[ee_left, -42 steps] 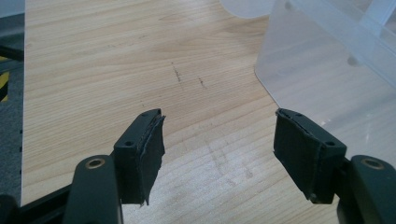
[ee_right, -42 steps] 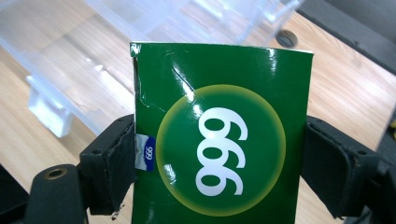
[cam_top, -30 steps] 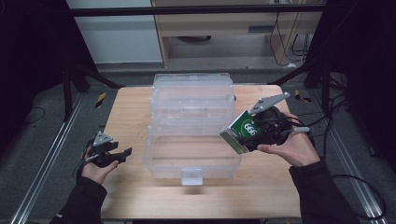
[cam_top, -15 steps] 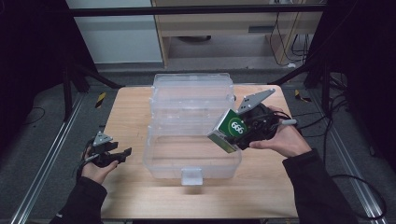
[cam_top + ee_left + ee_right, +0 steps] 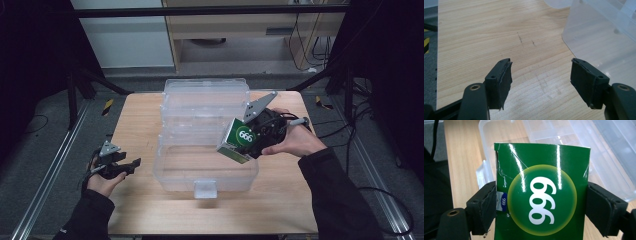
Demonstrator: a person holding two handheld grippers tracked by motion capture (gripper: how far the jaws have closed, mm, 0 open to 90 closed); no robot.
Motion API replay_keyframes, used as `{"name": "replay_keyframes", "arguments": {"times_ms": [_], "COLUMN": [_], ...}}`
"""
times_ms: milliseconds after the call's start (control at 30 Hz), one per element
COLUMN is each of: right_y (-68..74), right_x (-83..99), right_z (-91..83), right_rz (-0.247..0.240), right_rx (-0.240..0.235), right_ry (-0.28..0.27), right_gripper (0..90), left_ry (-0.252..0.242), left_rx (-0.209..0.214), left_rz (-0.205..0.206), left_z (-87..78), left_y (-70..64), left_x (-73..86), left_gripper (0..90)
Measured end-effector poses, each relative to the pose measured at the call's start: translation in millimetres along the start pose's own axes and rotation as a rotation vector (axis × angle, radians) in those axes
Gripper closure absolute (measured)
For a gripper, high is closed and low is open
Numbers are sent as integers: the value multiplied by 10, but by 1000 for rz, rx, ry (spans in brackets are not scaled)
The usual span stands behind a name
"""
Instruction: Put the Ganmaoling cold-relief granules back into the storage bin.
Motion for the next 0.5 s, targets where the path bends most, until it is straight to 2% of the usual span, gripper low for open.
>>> {"name": "replay_keyframes", "arguments": {"times_ms": [233, 500], "right_y": [13, -18], "right_x": [-43, -46], "right_z": [63, 88], "right_rz": [-56, -86], "right_rx": [-46, -64], "right_ry": [34, 79], "right_gripper": [186, 186], "left_ry": [1, 0], "left_rx": [0, 1], "left_rz": [0, -2], "left_z": [2, 6], "left_y": [4, 0], "left_x": [2, 1], "left_gripper": [324, 323]}}
Point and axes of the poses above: each handheld gripper's, and its own axes: z roughly forward along the jaws, x roughly out of its underside, y roughly to its left, the point moved 5 cm from there along z, roughly forward along the jaws, and after that the axes turned 7 degrees about -x, right-handed, at the moved point
